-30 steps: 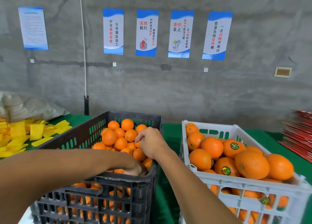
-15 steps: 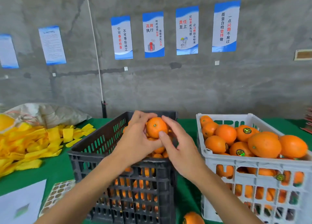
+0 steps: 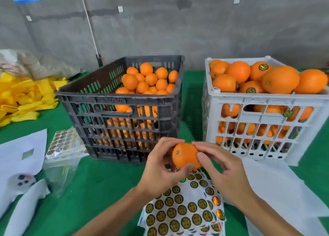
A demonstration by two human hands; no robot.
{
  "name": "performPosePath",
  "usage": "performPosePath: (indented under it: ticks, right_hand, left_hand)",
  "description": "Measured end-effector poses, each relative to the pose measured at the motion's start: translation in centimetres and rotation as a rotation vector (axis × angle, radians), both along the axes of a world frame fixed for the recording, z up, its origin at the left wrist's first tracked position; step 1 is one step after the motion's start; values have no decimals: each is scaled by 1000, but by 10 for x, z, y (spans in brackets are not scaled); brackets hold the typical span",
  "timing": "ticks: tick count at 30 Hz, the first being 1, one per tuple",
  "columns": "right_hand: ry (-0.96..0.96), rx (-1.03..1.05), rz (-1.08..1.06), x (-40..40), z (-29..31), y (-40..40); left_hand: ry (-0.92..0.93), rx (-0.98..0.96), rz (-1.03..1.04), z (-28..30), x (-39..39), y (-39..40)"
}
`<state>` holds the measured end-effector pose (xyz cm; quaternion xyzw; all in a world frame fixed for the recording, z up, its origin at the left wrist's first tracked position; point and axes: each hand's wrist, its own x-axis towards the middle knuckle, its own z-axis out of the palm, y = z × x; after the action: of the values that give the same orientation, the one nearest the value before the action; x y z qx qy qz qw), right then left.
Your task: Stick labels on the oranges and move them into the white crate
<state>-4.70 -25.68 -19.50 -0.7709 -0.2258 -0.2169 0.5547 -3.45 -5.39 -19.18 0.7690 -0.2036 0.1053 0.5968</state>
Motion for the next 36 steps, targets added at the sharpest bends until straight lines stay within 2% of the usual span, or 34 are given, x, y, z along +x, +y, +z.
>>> performPosePath:
  ticks: [3,7,10,13,17,26,31,34,36]
  right_hand:
    - [110,-155,18,-6,-42,-23]
    - [316,-413,153,-1,-58,-32]
    - [300,-614,201,5,-62,-27]
    - [274,-682,211,8,-66,-26]
    - [213,-633,215,7,-69,-26]
    - [246,-415,150,5,-66,-17]
    - [401,-232,129,7,-64,-17]
    - [392,-115,37,1,-62,-9]
    - [297,-8,-93,-3,-58,-4]
  left_hand:
    - [178,-46,18,-38,-8,13]
    - [400,-104,-20,-52,3,22]
    - [476,-147,-59,-55,9,23]
    - [493,-179,-82,-60,12,28]
    - [509,-234,-111,-65,14,28]
    - [485,-225,-154,-63,13,25]
    - [466,-185,-150,-62,12,25]
    - [447,-134,-161,-60,9,22]
    - [431,-44,-147,-59,9,19]
